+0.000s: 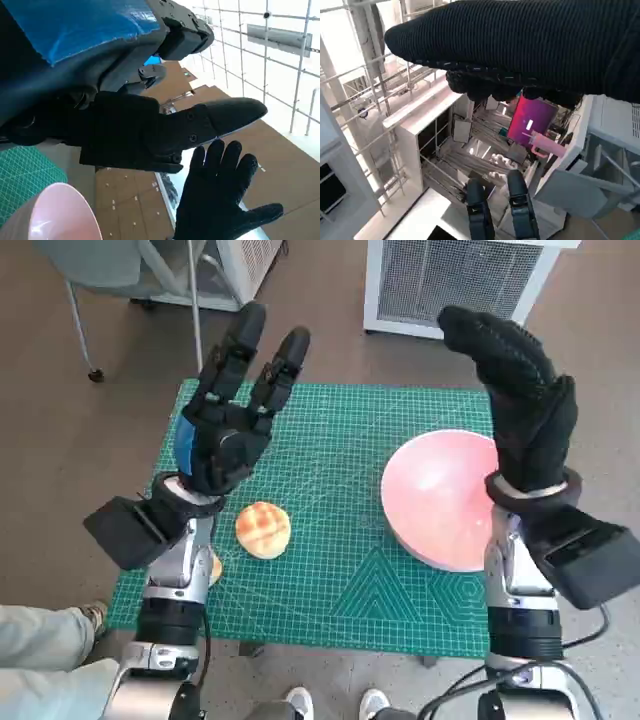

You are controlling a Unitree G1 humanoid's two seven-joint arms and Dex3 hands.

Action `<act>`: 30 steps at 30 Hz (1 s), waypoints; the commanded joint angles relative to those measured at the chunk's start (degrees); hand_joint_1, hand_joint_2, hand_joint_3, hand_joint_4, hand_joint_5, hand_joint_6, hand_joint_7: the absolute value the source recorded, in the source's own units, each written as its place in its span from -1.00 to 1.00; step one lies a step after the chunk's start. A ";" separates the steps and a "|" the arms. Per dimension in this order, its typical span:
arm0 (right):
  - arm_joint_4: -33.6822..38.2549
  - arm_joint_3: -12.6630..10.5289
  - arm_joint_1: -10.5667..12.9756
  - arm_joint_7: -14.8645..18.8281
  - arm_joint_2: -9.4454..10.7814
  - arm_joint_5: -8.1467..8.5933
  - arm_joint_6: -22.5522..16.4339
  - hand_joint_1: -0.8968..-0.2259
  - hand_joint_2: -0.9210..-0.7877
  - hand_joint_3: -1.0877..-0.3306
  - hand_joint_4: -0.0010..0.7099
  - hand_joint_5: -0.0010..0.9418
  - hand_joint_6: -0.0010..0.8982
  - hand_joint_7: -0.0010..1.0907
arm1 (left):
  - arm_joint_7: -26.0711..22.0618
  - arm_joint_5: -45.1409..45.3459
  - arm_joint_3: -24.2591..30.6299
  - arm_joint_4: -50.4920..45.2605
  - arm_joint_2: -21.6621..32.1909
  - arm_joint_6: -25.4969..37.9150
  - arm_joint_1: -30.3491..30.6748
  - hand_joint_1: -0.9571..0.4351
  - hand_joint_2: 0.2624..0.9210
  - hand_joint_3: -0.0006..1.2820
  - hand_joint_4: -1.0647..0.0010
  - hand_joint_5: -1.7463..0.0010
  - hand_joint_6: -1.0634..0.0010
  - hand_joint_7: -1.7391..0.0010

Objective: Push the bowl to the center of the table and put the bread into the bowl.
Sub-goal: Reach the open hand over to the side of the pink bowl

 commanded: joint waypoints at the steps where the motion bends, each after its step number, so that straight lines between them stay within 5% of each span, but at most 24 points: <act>1: 0.21 -0.22 1.45 -0.42 0.13 -0.16 0.24 -0.23 -1.00 -0.25 -0.33 -1.00 -1.00 0.13 | 0.26 -0.27 0.22 0.05 0.13 -0.32 -0.30 -0.57 1.00 -0.38 0.57 1.00 0.49 0.99; 22: 0.27 -0.60 2.30 -0.63 -0.25 -0.25 -0.18 -0.20 -1.00 -0.26 -0.33 -1.00 -1.00 0.13 | 1.42 0.25 0.07 -0.54 -0.16 -0.19 0.06 -0.57 1.00 -0.38 0.57 1.00 0.50 0.99; 30: 7.47 -5.37 3.63 -0.61 -3.92 0.54 -4.17 -0.34 -1.00 -0.19 -0.29 -0.98 -1.00 0.17 | 2.92 1.43 -0.07 -1.79 -0.04 -0.70 1.01 -0.14 1.00 -0.67 0.55 0.99 0.51 1.00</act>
